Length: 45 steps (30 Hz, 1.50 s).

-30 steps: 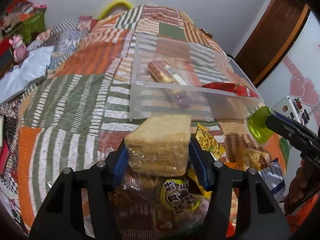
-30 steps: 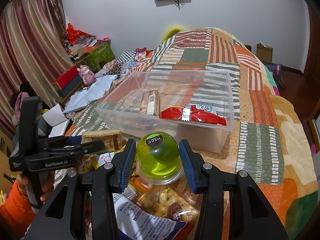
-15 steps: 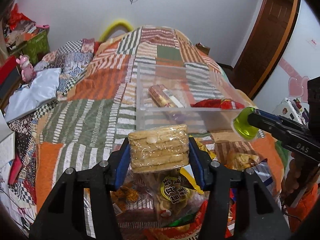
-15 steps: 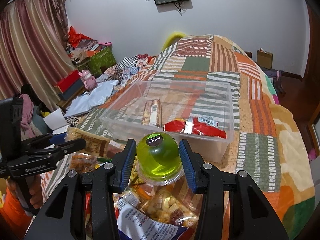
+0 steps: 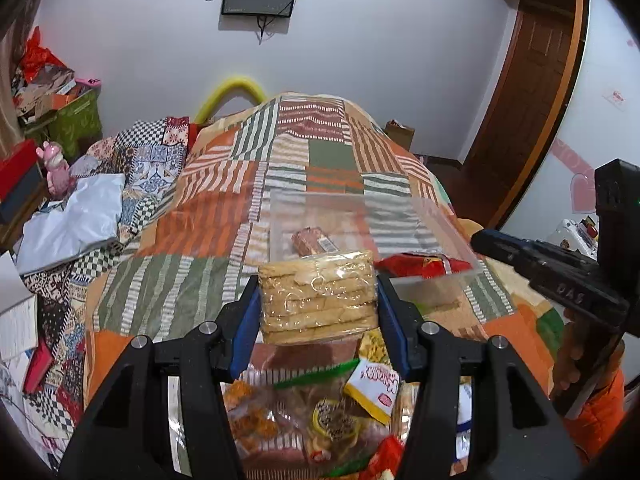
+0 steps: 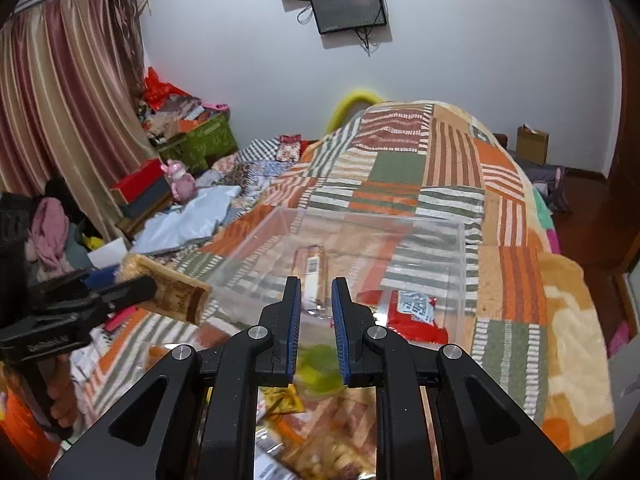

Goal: Organize snacks
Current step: 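Lower the cracker pack into the box with the left tool while the right tool drops the jelly cup in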

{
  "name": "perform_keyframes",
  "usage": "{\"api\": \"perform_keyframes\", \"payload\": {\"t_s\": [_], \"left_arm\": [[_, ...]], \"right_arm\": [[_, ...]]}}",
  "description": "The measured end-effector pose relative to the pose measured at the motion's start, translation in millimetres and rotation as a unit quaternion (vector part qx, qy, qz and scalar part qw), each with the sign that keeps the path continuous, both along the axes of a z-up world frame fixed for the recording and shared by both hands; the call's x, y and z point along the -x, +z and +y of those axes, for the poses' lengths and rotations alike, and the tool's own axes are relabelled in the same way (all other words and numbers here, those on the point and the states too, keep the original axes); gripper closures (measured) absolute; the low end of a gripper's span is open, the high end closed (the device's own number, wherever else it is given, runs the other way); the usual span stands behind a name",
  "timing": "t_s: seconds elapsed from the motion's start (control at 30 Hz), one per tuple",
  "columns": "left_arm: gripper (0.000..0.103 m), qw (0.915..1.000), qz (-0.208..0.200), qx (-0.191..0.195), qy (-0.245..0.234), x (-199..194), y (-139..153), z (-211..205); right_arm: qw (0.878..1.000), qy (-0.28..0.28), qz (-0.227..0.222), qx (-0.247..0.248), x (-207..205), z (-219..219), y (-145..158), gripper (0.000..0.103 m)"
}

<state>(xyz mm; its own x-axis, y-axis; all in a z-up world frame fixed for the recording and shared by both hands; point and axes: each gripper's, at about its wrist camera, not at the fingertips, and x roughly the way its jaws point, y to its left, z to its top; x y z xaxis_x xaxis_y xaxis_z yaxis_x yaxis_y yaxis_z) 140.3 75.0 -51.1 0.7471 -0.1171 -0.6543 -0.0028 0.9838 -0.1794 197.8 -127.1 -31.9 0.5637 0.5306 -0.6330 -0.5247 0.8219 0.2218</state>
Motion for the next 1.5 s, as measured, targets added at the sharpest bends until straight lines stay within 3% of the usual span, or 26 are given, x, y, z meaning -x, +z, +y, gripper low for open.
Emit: {"api": "perform_keyframes", "payload": {"t_s": [0.4,0.47,0.53,0.57,0.87,1.03,1.3,1.5], "left_arm": [[0.049,1.0000,-0.006,0.000,-0.004,-36,-3,-6],[0.049,1.0000,-0.006,-0.005,-0.003,-42,-4,-8],[0.049,0.9999,-0.004,-0.009,-0.004,-50,-7,-9],[0.049,0.9999,-0.002,-0.011,-0.003,-54,-9,-10],[0.049,0.9994,0.023,-0.023,-0.011,-83,-32,-15],[0.049,0.9987,0.038,-0.028,-0.021,-93,-46,-20],[0.049,0.9978,0.057,-0.023,-0.025,-97,-61,-20],[0.049,0.9969,0.068,-0.027,-0.030,-92,-62,-19]], "right_arm": [[0.995,0.040,0.077,0.047,-9,5,-44,0.083],[0.993,0.047,0.090,0.055,-9,6,-50,0.073],[0.992,0.056,0.101,0.058,-10,7,-56,0.053],[0.991,0.059,0.103,0.061,-10,8,-57,0.048],[0.981,0.092,0.142,0.093,-23,23,-83,0.047],[0.976,0.106,0.171,0.086,-30,28,-95,0.047],[0.979,0.101,0.156,0.085,-26,27,-96,0.050],[0.985,0.094,0.118,0.082,-13,23,-78,0.050]]}}
